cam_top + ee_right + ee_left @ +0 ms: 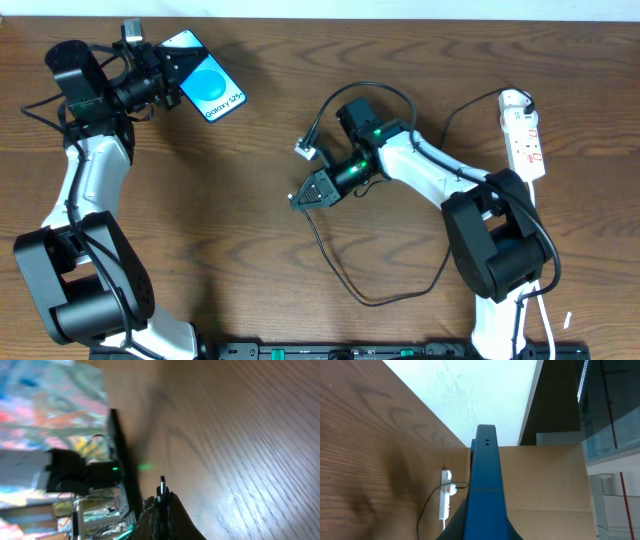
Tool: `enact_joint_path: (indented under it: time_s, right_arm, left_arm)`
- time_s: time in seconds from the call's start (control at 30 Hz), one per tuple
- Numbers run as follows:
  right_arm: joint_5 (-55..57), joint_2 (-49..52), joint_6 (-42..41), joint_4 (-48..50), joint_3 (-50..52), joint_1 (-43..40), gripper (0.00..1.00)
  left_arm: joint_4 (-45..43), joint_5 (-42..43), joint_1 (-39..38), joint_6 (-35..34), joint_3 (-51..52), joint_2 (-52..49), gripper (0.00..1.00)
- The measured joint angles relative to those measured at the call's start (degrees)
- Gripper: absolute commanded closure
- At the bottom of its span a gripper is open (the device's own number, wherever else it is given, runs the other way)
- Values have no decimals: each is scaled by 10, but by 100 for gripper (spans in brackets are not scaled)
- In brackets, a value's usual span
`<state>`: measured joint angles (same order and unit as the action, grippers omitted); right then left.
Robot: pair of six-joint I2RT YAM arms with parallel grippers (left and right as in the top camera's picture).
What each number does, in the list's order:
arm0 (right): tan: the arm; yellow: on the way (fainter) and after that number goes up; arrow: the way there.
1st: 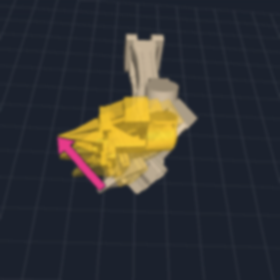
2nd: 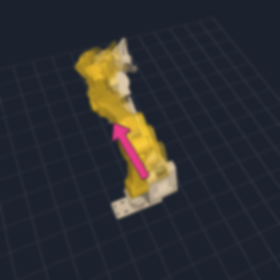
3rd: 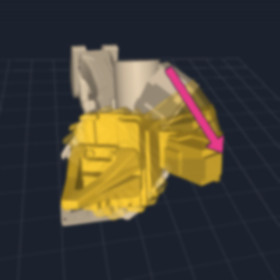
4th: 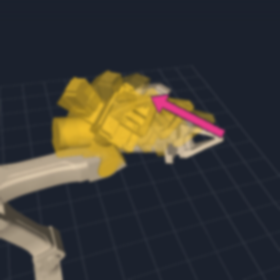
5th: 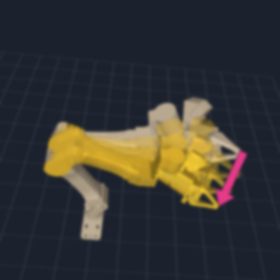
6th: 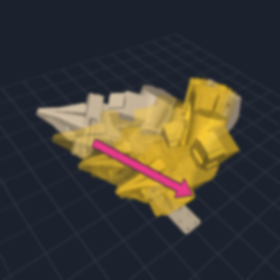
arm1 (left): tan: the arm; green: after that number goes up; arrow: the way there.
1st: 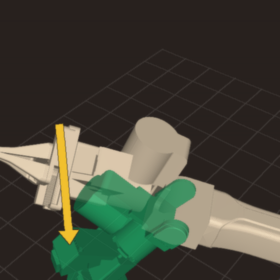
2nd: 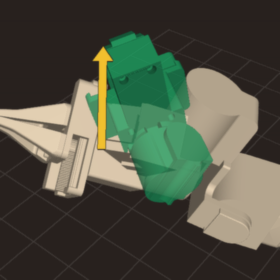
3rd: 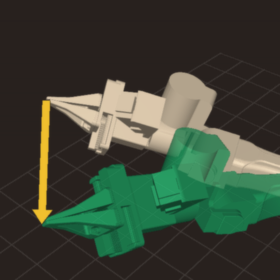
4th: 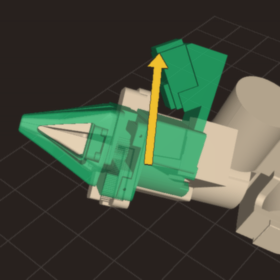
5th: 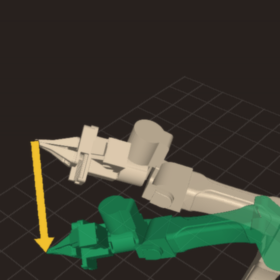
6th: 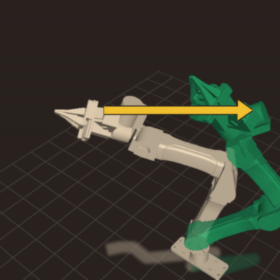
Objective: Plug charger to phone and switch on socket
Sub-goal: 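Lift the cable connector with the right gripper toward the phone's bottom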
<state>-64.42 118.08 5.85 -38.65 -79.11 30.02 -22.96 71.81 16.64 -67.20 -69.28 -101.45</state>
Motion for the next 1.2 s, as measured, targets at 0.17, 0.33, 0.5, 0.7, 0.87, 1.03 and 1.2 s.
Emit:
enact_joint_path:
  time_s: [0.17,0.33,0.5,0.7,0.87,1.03,1.2]
  right_arm:
    - [-64,0,63,12,0,-9,99]
    - [-146,0,86,110,-3,-17,99]
    - [-189,0,23,244,-3,-25,99]
    - [-217,2,-92,433,-5,-25,99]
    - [-226,3,-218,565,-7,-25,99]
    - [-227,3,-287,589,-7,-25,99]
    - [-210,3,-327,589,-7,-25,99]
  left_arm:
    - [0,0,0,5,0,0,92]
    - [-5,-1,0,19,0,0,93]
    - [-58,11,0,44,0,0,93]
    - [-73,25,-21,66,0,0,93]
    - [-92,30,-54,84,0,0,93]
    - [-99,31,-70,88,0,0,92]
    - [-116,31,-77,89,0,0,93]
